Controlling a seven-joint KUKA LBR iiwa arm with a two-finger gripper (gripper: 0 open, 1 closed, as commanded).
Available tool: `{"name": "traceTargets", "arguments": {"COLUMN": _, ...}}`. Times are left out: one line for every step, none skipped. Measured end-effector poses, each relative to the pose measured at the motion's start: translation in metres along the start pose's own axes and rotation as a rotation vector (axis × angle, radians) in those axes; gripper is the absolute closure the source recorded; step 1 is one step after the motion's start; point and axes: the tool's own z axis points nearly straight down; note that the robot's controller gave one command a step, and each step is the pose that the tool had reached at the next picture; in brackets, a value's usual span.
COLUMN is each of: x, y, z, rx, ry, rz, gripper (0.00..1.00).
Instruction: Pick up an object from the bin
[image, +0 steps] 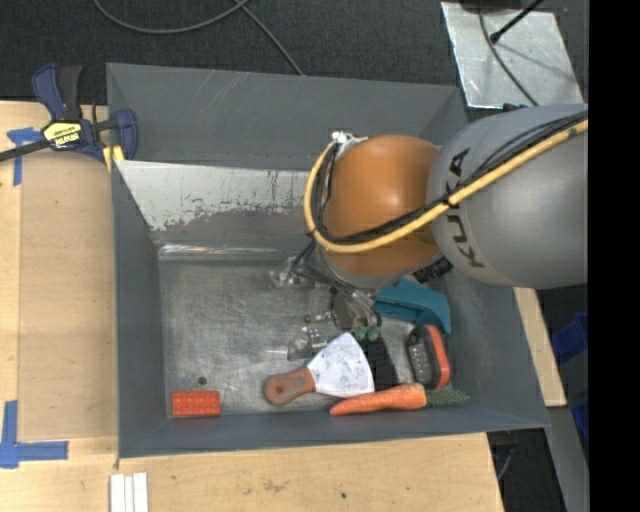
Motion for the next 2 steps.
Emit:
{"name": "traceTargets", "arguments": {"x": 0.0441, "y": -0.0410, "z": 0.0120, "rx": 0.001, "ry": 0.008, "rz": -0.136, "gripper": 0.00}}
{"name": "traceTargets", "arguments": {"x": 0.0410, "y": -0.0323, "z": 0.0147, "rx": 0.001, "ry": 0.004, "rz": -0.230, "gripper": 0.00}}
